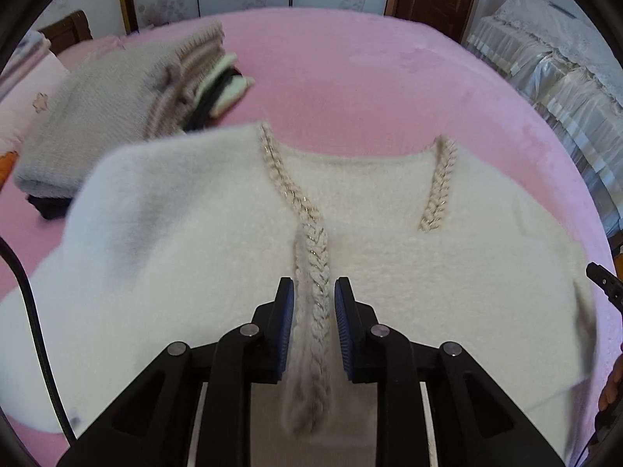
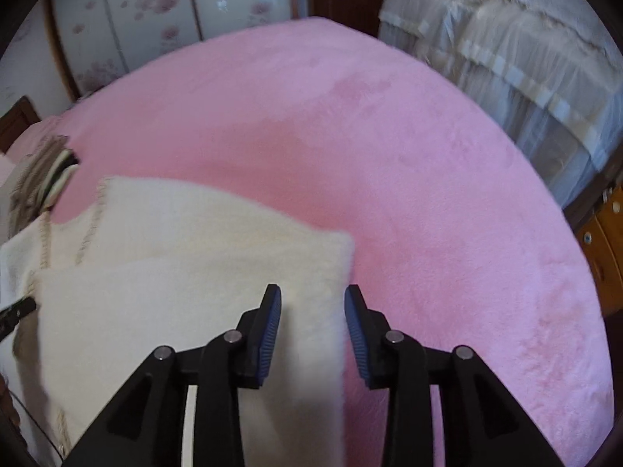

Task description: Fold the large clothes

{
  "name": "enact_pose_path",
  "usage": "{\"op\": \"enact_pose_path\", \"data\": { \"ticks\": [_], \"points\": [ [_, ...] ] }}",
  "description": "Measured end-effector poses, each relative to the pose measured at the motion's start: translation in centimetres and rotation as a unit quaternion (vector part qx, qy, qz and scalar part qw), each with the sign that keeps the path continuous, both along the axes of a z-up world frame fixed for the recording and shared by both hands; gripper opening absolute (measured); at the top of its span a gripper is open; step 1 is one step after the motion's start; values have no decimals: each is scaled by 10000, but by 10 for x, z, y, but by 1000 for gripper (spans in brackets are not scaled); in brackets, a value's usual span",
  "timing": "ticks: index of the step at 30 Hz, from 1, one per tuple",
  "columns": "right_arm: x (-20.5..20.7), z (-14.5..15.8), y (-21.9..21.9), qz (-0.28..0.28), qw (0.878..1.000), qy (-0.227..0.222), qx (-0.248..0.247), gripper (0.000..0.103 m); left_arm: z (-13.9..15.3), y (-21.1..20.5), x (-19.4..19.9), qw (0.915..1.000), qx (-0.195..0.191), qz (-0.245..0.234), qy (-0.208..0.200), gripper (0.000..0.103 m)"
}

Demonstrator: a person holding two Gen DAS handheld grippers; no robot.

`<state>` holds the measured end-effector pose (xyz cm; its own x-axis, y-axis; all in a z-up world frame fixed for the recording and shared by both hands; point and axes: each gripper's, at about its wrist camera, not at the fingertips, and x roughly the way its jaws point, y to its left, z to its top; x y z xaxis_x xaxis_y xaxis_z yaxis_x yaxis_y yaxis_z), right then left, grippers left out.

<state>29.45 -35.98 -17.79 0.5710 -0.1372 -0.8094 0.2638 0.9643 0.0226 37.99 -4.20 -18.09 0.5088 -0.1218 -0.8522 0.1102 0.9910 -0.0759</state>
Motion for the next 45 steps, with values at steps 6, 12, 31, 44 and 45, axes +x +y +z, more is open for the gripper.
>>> {"op": "enact_pose_path", "data": {
  "ticks": [6, 12, 31, 44, 45],
  "points": [
    [-20, 9, 69, 888, 9947, -56, 508, 34, 15, -20, -45, 9971, -731, -222, 23, 25],
    [-24, -25, 111, 1275, 9901, 275, 513, 34, -21, -34, -59, 9980, -517, 46, 354, 25],
    [-77, -35, 43, -154, 9922, 308, -1200, 36, -38, -14, -56, 9990, -417, -117, 118, 25],
    [-83, -20, 36, -240, 9957, 302, -847, 36, -26, -20, -66, 9984, -492, -157, 226, 33],
    [-85, -16, 38, -238, 9958, 275, -836, 36, -23, -21, -68, 9982, -510, -182, 244, 33]
  ]
}}
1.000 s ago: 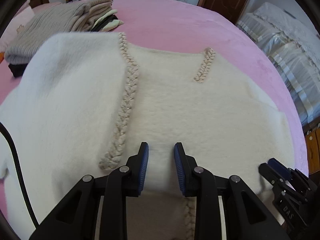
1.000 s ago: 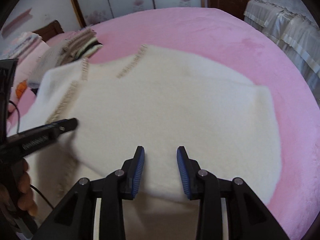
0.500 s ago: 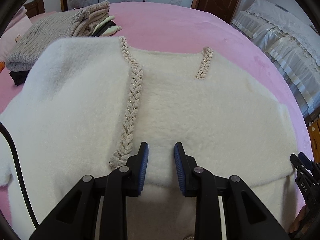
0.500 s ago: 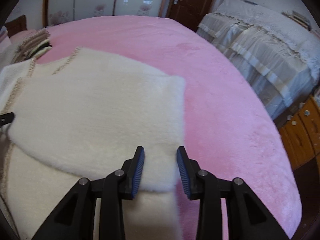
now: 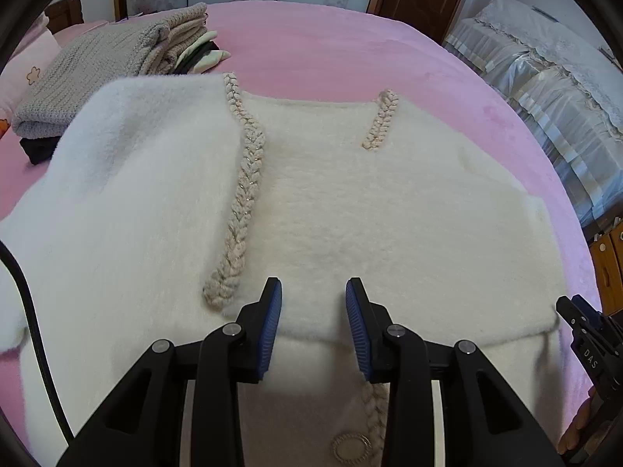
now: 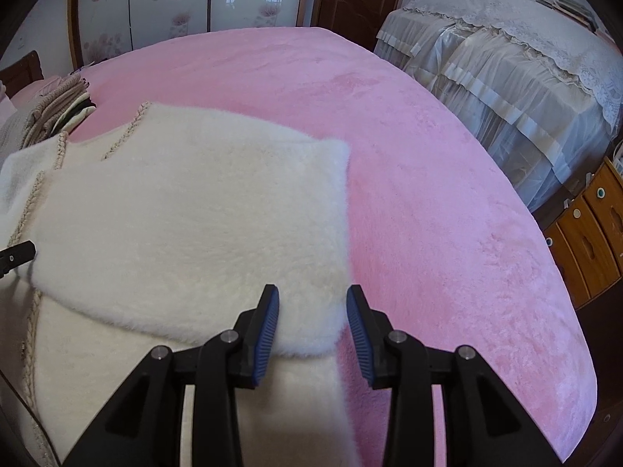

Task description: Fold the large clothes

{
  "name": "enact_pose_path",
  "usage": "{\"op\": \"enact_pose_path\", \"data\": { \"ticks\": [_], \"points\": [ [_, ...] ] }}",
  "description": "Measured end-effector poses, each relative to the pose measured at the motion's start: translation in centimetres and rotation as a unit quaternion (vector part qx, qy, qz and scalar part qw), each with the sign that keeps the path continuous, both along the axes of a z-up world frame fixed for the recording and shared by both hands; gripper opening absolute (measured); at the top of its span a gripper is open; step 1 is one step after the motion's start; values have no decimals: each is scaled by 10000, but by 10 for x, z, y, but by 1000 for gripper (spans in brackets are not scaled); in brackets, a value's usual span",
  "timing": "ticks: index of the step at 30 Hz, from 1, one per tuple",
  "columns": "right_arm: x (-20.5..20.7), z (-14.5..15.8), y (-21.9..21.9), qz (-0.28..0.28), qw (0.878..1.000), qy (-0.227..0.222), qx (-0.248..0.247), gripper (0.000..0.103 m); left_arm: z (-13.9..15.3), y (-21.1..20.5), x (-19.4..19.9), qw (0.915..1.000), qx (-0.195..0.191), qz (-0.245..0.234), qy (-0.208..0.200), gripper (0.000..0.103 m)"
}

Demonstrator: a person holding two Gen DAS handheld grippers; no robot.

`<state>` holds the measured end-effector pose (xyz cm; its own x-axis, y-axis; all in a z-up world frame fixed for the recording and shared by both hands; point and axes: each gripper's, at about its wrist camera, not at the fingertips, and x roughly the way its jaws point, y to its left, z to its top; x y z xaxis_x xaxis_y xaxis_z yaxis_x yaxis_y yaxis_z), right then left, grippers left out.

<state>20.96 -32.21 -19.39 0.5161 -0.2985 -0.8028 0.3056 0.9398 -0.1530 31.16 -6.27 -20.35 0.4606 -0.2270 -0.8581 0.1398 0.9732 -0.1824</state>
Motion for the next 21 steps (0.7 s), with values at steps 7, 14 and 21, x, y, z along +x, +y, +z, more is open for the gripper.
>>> {"op": "enact_pose_path", "data": {
  "ticks": [7, 14, 21],
  "points": [
    [-20, 35, 16, 78, 9996, -260, -3, 36, 36, -6, -27, 9997, -193, -172, -51, 47],
    [-46, 77, 42, 253, 9981, -560, 4, 36, 90, -12, -69, 9979, -209, -450, -426, 51],
    [-81, 117, 76, 514, 9949, -861, 123, 36, 142, 1, -121, 9955, 15, -480, -819, 51]
  ]
}}
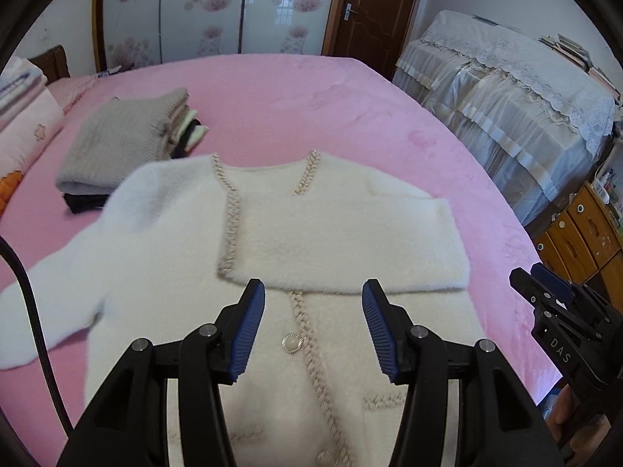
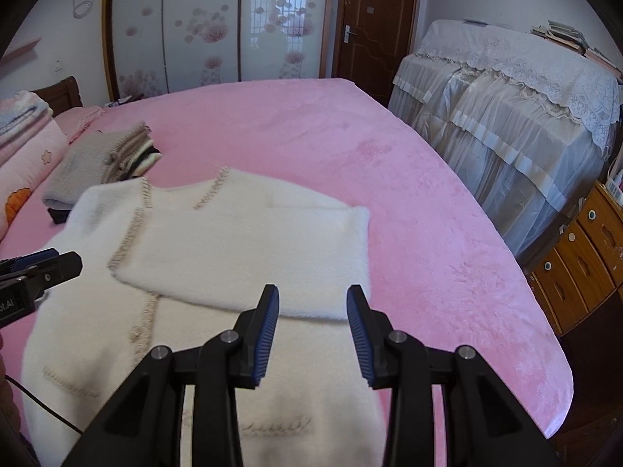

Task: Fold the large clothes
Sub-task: 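Move the left tool to the other sleeve cuff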

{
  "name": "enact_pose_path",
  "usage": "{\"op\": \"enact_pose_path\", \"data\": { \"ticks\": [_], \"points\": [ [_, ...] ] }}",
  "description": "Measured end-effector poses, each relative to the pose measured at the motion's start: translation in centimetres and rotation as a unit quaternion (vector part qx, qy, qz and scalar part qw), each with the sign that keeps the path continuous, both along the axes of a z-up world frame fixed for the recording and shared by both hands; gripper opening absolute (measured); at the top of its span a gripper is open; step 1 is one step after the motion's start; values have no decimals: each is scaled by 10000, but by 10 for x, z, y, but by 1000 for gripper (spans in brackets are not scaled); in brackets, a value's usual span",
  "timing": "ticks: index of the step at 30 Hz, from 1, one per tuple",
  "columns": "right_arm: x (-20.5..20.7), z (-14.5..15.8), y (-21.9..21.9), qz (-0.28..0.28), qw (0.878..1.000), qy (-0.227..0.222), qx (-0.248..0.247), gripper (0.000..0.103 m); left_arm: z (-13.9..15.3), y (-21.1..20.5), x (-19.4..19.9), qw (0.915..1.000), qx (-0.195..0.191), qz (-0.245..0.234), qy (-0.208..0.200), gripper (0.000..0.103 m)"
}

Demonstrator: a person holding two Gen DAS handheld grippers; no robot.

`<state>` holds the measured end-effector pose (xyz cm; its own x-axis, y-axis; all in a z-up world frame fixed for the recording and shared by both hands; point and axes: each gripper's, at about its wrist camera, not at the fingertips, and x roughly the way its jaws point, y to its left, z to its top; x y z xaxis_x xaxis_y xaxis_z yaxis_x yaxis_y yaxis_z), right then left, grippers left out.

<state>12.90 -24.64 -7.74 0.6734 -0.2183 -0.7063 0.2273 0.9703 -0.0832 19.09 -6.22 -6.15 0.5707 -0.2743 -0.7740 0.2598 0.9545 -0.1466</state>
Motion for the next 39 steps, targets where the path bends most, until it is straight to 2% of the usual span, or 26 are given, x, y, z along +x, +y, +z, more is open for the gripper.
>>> {"op": "enact_pose_path", "data": {
  "ticks": [4, 7, 11, 16, 21, 27, 32, 39],
  "points": [
    [-22, 22, 28, 243, 9995, -175, 30, 37, 24, 24, -30, 9997, -2, 242, -19, 51],
    [-37, 35, 49, 456, 9985, -304, 64, 45, 40, 49, -51, 9993, 19, 368, -85, 51],
    [-51, 52, 82, 793, 9957, -460, 98, 45, 56, 89, -77, 9981, 119, 578, -180, 51],
    [-56, 68, 126, 1252, 9897, -563, 395, 46, 70, 156, -109, 9939, 341, 1012, -261, 51],
    [-50, 73, 175, 1607, 9836, -682, 457, 46, 69, 227, -129, 9864, 418, 1567, -275, 51],
    [-23, 52, 227, 1750, 9815, -548, 547, 46, 37, 311, -129, 9744, 374, 2216, 8, 51],
    [8, 16, 266, 1837, 9816, -206, 483, 46, -13, 367, -109, 9641, 194, 2605, 478, 51],
    [51, -39, 310, 1948, 9791, 328, 494, 46, -100, 441, -78, 9410, -564, 3069, 1310, 51]
  ]
}}
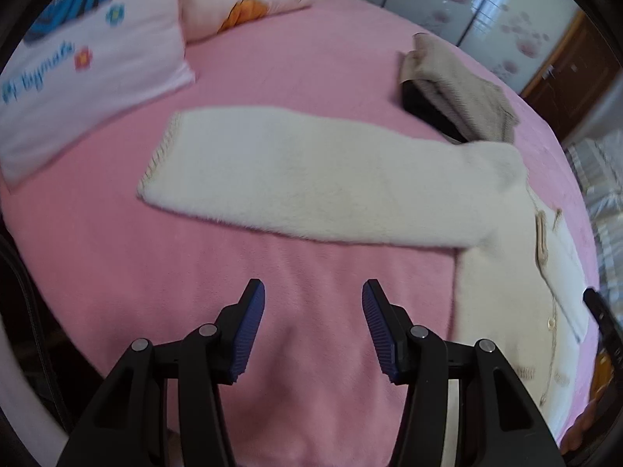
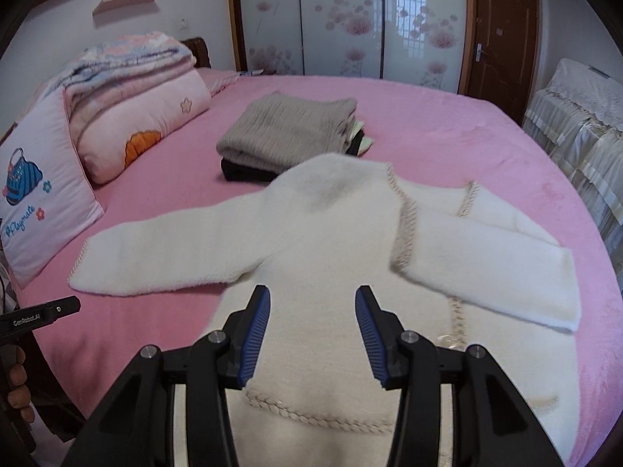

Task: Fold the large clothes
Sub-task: 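Move the left tool to the other sleeve cuff, then grasp the other sleeve with the left tool and fold it across the body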

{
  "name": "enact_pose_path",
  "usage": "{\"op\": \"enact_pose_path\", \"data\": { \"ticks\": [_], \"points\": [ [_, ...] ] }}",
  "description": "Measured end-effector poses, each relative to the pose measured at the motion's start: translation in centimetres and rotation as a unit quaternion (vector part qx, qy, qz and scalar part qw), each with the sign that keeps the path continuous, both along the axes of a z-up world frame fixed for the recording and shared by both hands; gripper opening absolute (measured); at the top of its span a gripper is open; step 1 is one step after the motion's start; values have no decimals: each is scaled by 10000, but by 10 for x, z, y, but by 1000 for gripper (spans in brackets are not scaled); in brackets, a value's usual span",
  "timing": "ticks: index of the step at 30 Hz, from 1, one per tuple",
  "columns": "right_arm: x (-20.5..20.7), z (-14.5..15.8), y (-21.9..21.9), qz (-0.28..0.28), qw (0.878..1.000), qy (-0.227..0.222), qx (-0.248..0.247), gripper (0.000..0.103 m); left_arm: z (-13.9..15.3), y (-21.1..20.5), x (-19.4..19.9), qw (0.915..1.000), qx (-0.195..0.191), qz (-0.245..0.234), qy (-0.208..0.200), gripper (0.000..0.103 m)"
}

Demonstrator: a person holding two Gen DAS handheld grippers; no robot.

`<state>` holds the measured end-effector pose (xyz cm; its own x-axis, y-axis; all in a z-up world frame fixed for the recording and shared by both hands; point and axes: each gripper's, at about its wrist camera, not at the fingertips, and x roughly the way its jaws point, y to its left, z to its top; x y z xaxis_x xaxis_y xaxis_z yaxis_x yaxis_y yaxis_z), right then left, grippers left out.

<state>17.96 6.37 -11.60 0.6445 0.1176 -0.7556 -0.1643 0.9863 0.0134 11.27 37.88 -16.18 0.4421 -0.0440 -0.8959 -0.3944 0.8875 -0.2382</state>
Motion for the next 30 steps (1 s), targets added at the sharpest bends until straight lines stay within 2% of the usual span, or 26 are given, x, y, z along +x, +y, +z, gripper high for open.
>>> {"op": "enact_pose_path", "data": {
  "ticks": [4, 10, 13, 16, 17, 18, 19, 21, 26, 30],
  "points": [
    [15, -20, 16, 99, 9998, 185, -43, 46, -40, 36, 19, 9945, -857, 434, 419, 51],
    [29, -38, 28, 170, 9993, 338, -6, 46, -66, 63, 48, 9918, -841, 824, 493, 51],
    [33, -45, 28, 175, 9991, 396, -1, 46, -84, 72, 56, 9864, -1044, 1131, 579, 51],
    [37, -51, 27, 167, 9988, 449, -21, 46, -93, 79, 61, 9833, -1115, 1371, 432, 51],
    [37, -53, 26, 163, 9988, 466, -28, 46, -92, 78, 63, 9840, -1037, 1400, 380, 50],
    [37, -55, 25, 155, 9987, 487, -28, 46, -91, 77, 63, 9854, -891, 1422, 298, 40],
    [37, -57, 24, 146, 9986, 509, -18, 46, -88, 75, 64, 9872, -646, 1440, 230, 19],
    [37, -60, 22, 133, 9984, 549, -3, 46, -81, 71, 72, 9895, -277, 1410, 141, 11],
    [31, -61, 5, 109, 9983, 578, 22, 46, -37, 34, 85, 9886, 718, 1309, -207, 7],
    [27, -54, -23, -63, 9986, 503, 149, 46, 18, -25, 99, 9874, 978, 797, -954, 7]
  ]
}}
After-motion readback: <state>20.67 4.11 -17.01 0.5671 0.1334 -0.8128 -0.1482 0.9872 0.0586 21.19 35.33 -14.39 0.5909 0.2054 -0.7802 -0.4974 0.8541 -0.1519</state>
